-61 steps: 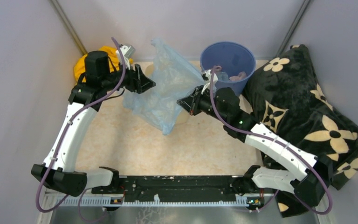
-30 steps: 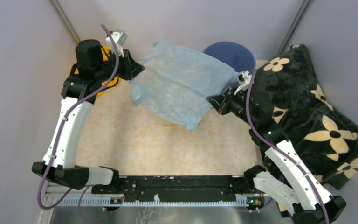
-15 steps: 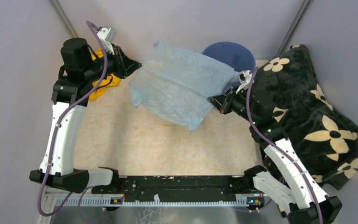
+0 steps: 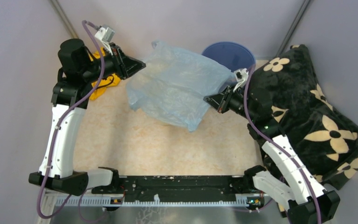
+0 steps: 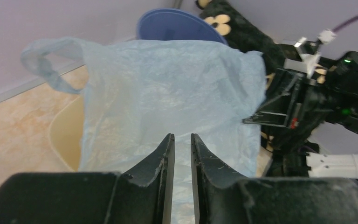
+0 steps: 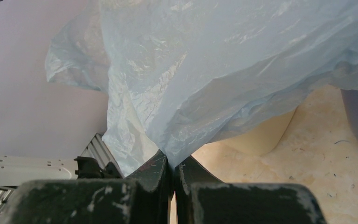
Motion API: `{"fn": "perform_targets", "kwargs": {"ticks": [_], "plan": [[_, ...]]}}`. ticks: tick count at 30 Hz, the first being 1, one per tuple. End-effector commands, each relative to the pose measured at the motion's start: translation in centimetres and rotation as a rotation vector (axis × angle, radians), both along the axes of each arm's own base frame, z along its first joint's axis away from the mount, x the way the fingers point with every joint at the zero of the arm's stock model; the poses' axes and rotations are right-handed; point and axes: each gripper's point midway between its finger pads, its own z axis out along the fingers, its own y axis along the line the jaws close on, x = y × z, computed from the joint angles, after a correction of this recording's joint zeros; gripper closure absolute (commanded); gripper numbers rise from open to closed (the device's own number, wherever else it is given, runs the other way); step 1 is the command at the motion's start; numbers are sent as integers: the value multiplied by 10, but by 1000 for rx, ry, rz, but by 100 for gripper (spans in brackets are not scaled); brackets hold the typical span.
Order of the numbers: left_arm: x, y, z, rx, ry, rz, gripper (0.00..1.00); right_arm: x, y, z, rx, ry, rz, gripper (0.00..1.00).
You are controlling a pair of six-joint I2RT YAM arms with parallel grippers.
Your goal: Put the trash bags into the trash bin
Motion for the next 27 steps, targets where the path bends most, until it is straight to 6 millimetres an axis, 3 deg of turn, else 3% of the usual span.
{"fn": "perform_targets", "kwargs": {"ticks": [1, 3, 6, 14, 20, 27], "plan": [[31, 31, -21, 102, 36, 234, 68, 3, 1, 18, 15, -63, 8, 100], [46, 47, -41, 161, 84, 340, 57, 6, 0, 9, -2, -44, -1, 100], [54, 57, -62, 202, 131, 407, 48, 7, 0, -1, -12, -28, 0, 100], [61, 84, -65, 248, 126, 512, 30, 7, 2, -11, -23, -12, 15, 100], [48, 47, -64, 166, 128, 277, 29, 7, 3, -14, -25, -9, 22, 100], [40, 20, -67, 105, 148, 99, 30, 6, 5, -17, -24, -7, 32, 100]]}}
